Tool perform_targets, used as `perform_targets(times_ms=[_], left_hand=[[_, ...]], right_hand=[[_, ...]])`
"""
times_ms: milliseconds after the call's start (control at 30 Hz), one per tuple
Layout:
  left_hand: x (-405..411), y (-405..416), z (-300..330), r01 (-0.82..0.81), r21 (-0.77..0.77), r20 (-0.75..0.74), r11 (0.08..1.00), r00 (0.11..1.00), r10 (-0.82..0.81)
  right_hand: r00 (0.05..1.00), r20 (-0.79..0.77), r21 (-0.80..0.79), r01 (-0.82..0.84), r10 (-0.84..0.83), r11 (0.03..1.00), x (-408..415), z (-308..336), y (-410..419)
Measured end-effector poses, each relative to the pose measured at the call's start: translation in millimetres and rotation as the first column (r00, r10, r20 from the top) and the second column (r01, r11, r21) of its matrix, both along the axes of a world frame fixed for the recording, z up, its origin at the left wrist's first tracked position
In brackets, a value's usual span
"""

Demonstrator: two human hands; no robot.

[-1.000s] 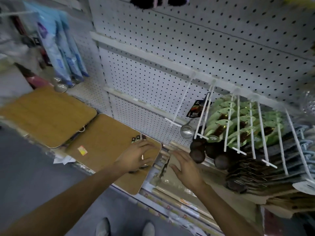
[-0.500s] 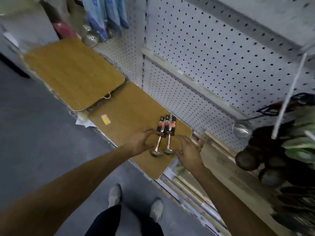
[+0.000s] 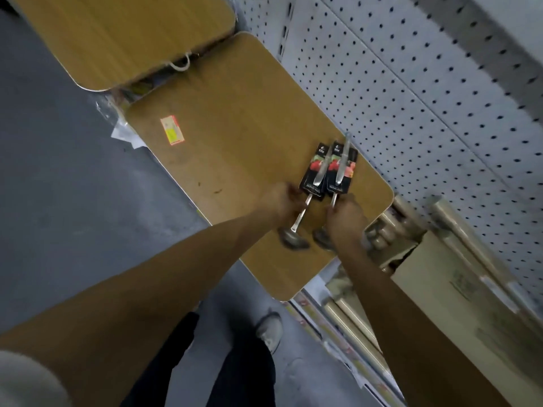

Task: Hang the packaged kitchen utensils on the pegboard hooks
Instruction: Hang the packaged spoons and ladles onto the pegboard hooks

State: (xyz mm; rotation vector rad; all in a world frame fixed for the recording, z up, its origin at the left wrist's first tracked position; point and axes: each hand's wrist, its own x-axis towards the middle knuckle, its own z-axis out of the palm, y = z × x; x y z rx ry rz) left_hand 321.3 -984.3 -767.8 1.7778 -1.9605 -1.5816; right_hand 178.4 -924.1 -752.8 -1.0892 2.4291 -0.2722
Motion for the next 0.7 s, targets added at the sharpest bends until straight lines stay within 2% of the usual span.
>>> perform_targets(times_ms=[67, 133, 200, 300, 367, 400, 433, 500, 567, 633, 700], left_hand=[[-9.5, -0.5, -10.4, -0.046, 0.014, -0.043, 0.999, 0.998, 0.046], [-12.4, -0.7, -14.9, -0.082, 0.055, -0.097, 0.995, 0.992, 0.087], [-9.5, 2.9, -12.6, -0.086, 0.082, -0.123, 0.993, 0.988, 0.096], [3.2, 10.3, 3.9, -0.015, 0.062, -0.108, 0.998, 0.994, 0.022], [14.8, 17.4, 27.8, 0.012, 0.013, -0.104, 1.000, 0.995, -0.010], [19.8, 21.5, 39.5, -0.034, -0.020, -0.129, 0.999, 0.991, 0.031], [25.7, 25.3, 51.8, -0.093, 0.011, -0.196, 0.996, 0.976, 0.093], [37.7, 32.2, 76.7, -0.069, 0.040, -0.287, 0.997, 0.955, 0.077], [48.3, 40.0, 111.3, -0.108, 0.119, -0.380, 0.987, 0.913, 0.146], [60.2, 48.4, 143.5, -0.159, 0.160, -0.457, 0.974, 0.863, 0.216], [71.5, 55.1, 172.0, -0.169, 0.186, -0.493, 0.968, 0.836, 0.241]], right_hand=[[0.984, 0.096, -0.102, 0.160, -0.151, 0.982, 0.2, -5.4, -5.2], [0.941, 0.230, -0.121, 0.282, -0.249, 0.952, 1.6, -6.1, -8.1], [0.889, 0.353, -0.091, 0.343, -0.292, 0.935, 2.1, -2.3, -5.4], [0.786, 0.525, -0.077, 0.427, -0.327, 0.901, 7.8, 11.6, 8.1], [0.744, 0.580, -0.129, 0.487, -0.332, 0.864, 14.3, 29.3, 19.0], [0.718, 0.621, -0.153, 0.504, -0.314, 0.850, 16.7, 40.9, 24.4], [0.700, 0.652, -0.169, 0.509, -0.292, 0.844, 18.4, 53.0, 30.3], [0.675, 0.701, -0.183, 0.482, -0.230, 0.857, 19.3, 81.7, 41.8], [0.675, 0.695, -0.218, 0.526, -0.247, 0.822, 21.4, 109.4, 51.4], [0.693, 0.696, -0.255, 0.484, -0.189, 0.837, 24.0, 137.0, 64.9], [0.631, 0.756, -0.236, 0.513, -0.176, 0.825, 34.0, 172.0, 74.3]])
